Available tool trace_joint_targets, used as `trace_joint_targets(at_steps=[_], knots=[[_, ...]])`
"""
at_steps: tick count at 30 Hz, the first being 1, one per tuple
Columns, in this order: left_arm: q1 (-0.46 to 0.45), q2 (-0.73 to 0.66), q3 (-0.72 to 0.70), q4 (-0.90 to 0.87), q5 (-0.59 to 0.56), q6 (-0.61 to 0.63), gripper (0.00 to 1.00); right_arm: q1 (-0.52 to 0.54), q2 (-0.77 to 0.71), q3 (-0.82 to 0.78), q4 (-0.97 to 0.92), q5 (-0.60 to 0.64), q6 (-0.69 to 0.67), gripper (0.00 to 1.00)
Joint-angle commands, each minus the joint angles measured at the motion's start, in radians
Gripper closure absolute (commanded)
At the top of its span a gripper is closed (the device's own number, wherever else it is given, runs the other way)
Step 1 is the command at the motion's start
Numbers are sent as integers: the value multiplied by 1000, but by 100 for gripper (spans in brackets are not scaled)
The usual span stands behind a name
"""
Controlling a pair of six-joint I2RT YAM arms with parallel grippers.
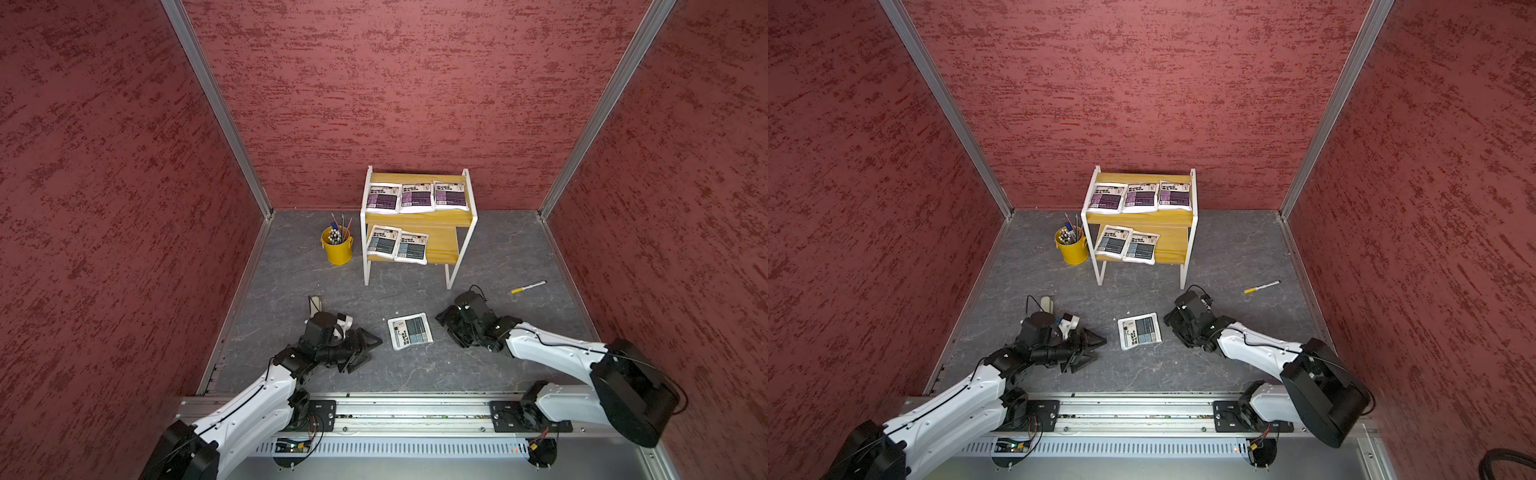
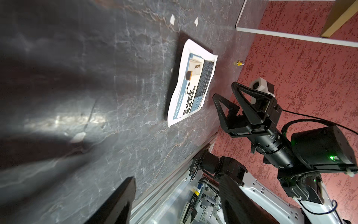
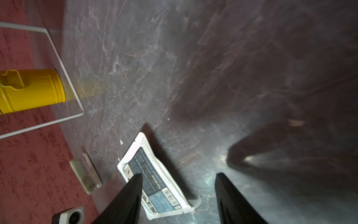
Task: Place the bagged coffee beans on the shelf by color
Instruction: Move the bagged coffee beans to the center of the board, then adjust the bagged coffee beans at the center of the board.
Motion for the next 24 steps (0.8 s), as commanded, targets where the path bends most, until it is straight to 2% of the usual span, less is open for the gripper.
trace_joint_targets(at_steps=[1, 6, 14, 20, 24], knots=[[-23, 50, 2, 132, -28, -22, 28, -6, 58, 86, 6, -74, -134, 37], [-43, 104, -2, 192, -36, -36, 28, -3, 125, 76, 61, -115, -123, 37], [-24, 50, -8, 141, -41, -35, 28, 86, 157, 65, 85, -157, -94, 38], [59, -47, 2, 31, 7, -12, 27, 219, 110, 80, 63, -173, -33, 38], [154, -114, 17, -93, 69, 41, 27, 222, 27, 130, -77, -133, -101, 37]])
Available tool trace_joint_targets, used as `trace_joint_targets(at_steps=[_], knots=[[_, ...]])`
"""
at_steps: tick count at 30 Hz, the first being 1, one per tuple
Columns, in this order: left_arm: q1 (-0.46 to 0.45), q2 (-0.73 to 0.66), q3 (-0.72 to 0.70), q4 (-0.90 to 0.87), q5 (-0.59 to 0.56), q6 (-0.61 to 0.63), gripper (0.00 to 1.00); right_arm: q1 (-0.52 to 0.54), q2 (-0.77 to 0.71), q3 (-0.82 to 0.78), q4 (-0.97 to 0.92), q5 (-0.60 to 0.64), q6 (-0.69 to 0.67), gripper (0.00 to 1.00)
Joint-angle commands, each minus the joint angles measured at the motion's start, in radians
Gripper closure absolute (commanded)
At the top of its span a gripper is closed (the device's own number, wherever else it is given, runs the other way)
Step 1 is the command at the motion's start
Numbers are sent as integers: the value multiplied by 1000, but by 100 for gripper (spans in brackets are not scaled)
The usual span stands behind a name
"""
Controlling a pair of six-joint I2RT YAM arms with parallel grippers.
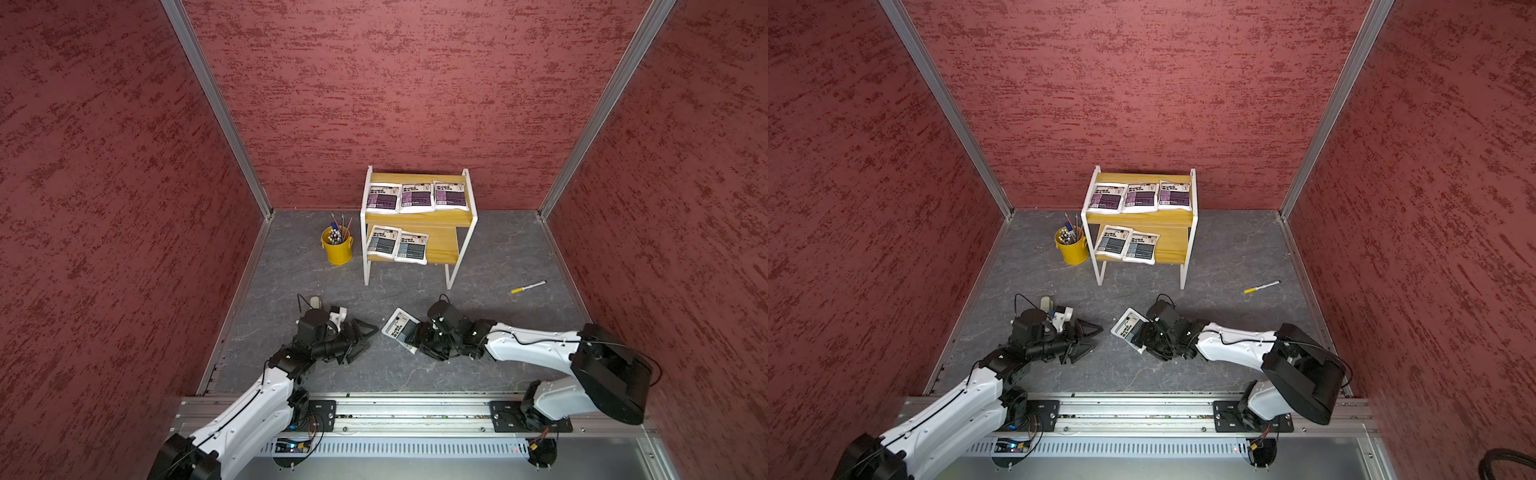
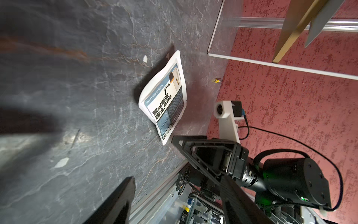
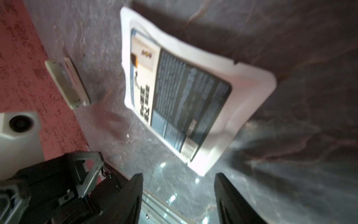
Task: Place the bagged coffee beans on the shelf by color
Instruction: Adjust the bagged coffee beans at the center of the board.
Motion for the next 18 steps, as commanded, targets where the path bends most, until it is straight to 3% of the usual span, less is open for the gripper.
trace_joint_targets(at_steps=[1, 7, 15, 18], knots=[[65, -30, 15, -124, 74, 60, 26, -22, -67, 80, -141, 45, -85, 37], [88, 35, 21, -95, 124, 63, 26, -153, -13, 179, -229, -24, -242, 36], [27, 167, 40, 50, 114, -9, 25, -225, 112, 270, -233, -49, -387, 36], [-2, 220, 60, 60, 101, 22, 25, -240, 145, 272, -217, -68, -419, 36]])
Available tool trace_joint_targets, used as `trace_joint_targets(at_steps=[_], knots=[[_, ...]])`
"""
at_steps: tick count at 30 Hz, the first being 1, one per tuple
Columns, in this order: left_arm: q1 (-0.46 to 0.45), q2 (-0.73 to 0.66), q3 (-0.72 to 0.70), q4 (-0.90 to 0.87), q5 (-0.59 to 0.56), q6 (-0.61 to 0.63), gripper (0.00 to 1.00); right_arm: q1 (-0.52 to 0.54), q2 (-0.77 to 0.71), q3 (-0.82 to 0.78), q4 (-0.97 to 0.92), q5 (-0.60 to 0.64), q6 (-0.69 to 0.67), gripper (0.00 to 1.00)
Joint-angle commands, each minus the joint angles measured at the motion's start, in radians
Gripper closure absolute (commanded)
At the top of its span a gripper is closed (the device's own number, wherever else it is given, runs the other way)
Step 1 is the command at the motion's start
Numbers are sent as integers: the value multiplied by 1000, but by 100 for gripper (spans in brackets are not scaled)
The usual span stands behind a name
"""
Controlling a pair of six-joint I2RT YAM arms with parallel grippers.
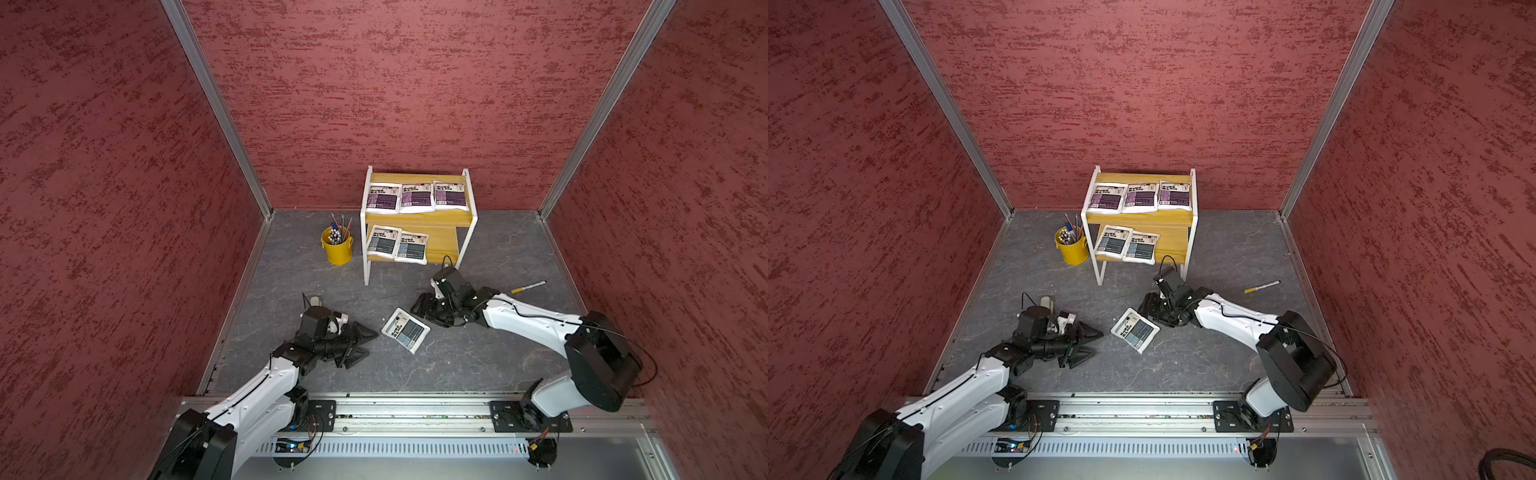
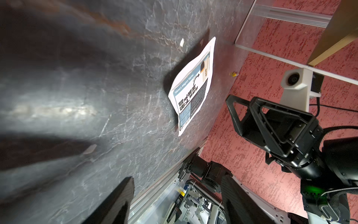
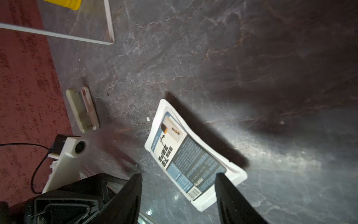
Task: Place the bagged coffee beans on the shelf by color
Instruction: Adjust the bagged coffee beans at the center of the board, then pick up the bagged coffee beans at the center of the board.
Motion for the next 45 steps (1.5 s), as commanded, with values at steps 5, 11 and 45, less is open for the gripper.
trace_joint_targets(at_steps=[5, 11, 45], knots=[[-80, 101, -12, 212, -46, -54, 25, -26, 64, 15, -1, -40, -101, 36], [-115, 228, 1, 331, -40, -59, 24, -26, 106, -5, 36, -109, -103, 36], [-25, 466, 232, 10, -16, 380, 33, 45, 122, -165, 318, -229, 35, 41]])
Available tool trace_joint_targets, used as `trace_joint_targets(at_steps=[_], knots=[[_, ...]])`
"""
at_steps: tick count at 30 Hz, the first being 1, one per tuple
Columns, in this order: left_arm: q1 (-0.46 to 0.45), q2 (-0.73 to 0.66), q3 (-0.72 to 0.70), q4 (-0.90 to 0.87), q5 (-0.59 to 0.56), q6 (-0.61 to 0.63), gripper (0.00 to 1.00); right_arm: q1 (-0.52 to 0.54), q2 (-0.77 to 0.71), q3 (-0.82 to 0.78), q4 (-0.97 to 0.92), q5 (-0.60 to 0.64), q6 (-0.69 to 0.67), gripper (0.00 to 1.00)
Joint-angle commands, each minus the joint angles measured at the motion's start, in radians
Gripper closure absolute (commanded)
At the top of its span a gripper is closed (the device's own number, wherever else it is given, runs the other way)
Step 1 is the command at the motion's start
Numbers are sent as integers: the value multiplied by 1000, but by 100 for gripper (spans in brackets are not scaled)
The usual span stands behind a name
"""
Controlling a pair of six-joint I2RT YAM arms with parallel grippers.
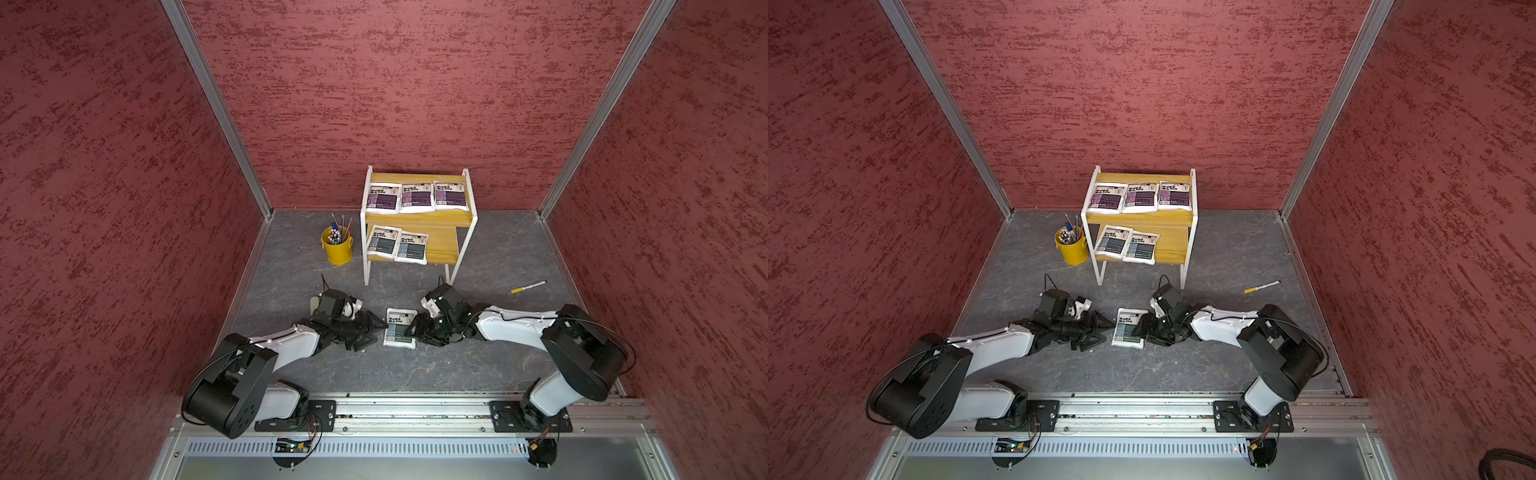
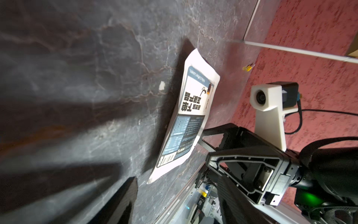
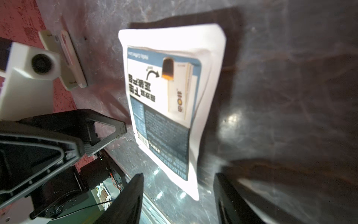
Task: Place the bagged coffee beans on the shelf by color
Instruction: Pick up the bagged coffee beans at the center of the board.
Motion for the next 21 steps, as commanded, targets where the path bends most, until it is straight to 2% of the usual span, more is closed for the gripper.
trace_joint_targets(at_steps=[1, 5, 11, 14, 19, 21], knots=[[-8, 44, 54, -130, -13, 155, 34, -5, 53, 6, 78, -16, 20, 42], [-35, 113, 60, -84, -2, 167, 38, -4, 88, -5, 133, -33, 41, 48], [-47, 181, 9, 75, 31, 104, 43, -5, 125, -20, 194, -45, 65, 57], [-48, 210, -16, 175, 53, 61, 49, -5, 152, -35, 253, -59, 96, 62], [-45, 248, -58, 319, 85, -2, 66, -6, 158, -47, 277, -61, 113, 62], [-40, 250, -71, 343, 88, -11, 69, -5, 148, -52, 269, -54, 111, 61]])
